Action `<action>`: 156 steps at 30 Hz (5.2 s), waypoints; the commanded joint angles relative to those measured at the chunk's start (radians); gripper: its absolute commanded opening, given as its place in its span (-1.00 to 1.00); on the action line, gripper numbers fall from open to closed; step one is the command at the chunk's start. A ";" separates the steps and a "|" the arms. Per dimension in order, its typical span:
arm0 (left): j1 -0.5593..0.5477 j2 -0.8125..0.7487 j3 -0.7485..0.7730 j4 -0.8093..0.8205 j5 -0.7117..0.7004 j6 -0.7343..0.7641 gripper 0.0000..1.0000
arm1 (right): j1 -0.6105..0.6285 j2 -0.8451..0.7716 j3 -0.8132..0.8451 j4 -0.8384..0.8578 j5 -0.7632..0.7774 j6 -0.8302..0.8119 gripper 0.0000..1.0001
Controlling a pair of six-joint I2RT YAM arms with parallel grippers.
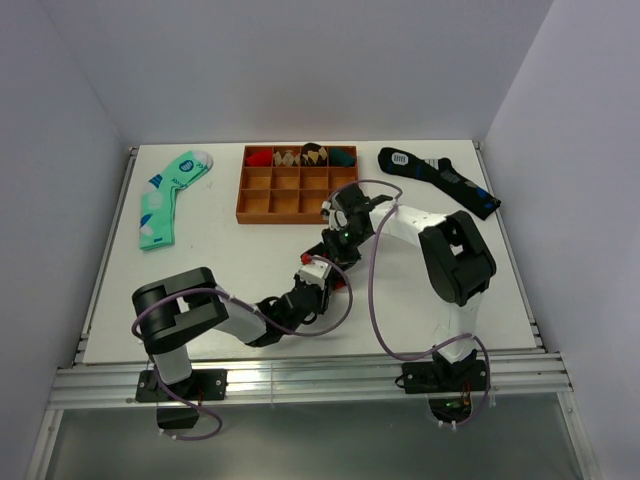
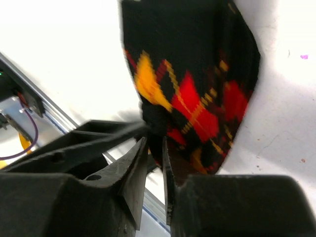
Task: Roll the socks
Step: Roll the sock at the center of the board.
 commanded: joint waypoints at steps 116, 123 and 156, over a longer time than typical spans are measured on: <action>0.357 -0.107 0.314 -1.217 0.859 -0.064 -0.98 | 0.450 -0.535 -1.078 1.472 0.638 0.231 -0.63; 0.354 -0.190 0.265 -1.121 0.841 -0.150 -0.81 | 0.387 -0.523 -0.994 1.251 0.569 0.346 -0.78; 0.028 -0.553 -0.061 -0.630 -0.016 -0.371 -0.16 | 0.252 -0.315 -0.453 0.296 0.321 0.231 -0.89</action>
